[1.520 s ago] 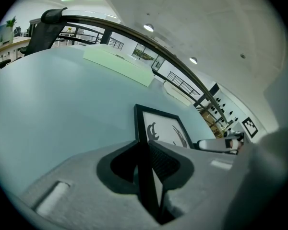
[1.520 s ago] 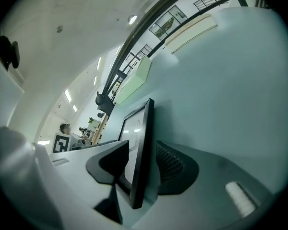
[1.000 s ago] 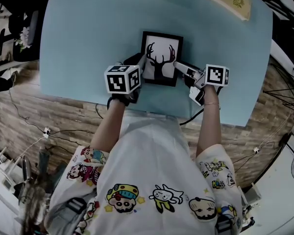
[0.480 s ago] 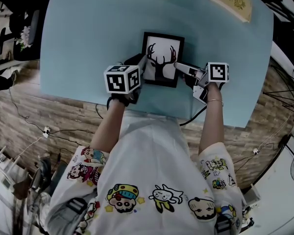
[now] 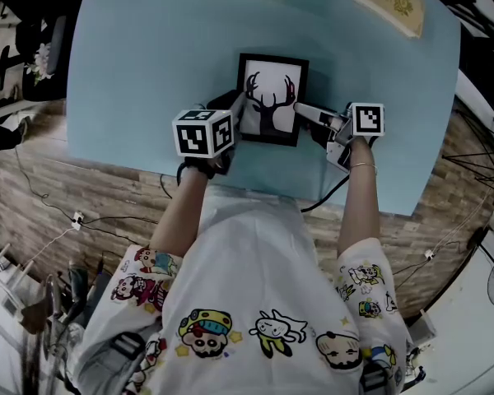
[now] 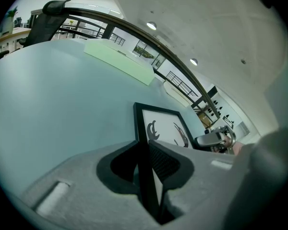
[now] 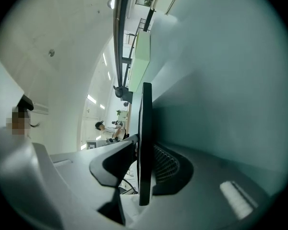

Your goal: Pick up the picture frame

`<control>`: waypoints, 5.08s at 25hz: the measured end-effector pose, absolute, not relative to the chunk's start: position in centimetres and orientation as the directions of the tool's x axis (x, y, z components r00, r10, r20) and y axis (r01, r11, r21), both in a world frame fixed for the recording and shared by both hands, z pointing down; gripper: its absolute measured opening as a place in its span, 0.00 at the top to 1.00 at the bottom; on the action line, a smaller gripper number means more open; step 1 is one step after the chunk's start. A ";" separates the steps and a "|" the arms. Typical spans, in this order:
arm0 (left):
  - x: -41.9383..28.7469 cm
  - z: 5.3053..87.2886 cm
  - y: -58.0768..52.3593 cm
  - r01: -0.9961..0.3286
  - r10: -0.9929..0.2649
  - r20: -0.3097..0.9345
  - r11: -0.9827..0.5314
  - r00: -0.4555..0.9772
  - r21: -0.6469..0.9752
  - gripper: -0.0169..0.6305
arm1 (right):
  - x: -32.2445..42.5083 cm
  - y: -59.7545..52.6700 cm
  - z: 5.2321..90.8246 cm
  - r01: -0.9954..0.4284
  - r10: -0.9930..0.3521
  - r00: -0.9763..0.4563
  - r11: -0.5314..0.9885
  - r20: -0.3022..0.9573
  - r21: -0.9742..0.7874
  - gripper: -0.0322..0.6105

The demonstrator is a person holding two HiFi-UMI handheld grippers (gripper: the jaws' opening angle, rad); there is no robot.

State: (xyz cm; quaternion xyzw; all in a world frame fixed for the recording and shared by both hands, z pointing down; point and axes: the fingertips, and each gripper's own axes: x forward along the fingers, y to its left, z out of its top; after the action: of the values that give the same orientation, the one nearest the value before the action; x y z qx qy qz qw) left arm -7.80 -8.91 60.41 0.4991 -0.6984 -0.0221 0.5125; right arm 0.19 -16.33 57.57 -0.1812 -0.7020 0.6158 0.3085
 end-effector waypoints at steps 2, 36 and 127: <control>-7.8 60.4 -8.9 -0.674 -0.721 0.693 0.499 0.026 0.545 0.87 | 0.2 -16.3 57.5 -0.117 0.634 -0.744 0.184 0.209 -0.976 0.76; -7.7 60.3 -8.9 -0.676 -0.722 0.691 0.492 0.035 0.548 0.86 | -3.5 -15.7 57.9 -0.116 0.621 -0.751 0.212 0.225 -0.970 0.89; -8.6 37.8 -6.2 -0.951 -0.913 0.332 0.289 -0.238 0.113 0.98 | 8.0 -20.6 34.6 -0.420 -0.421 -0.871 0.905 0.251 0.064 0.90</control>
State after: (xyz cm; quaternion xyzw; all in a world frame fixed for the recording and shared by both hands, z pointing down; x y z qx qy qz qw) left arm -8.59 -6.24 37.83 0.5935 -0.7849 0.0560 0.1689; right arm 8.04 -20.64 34.57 0.2174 -0.9673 -0.0037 0.1305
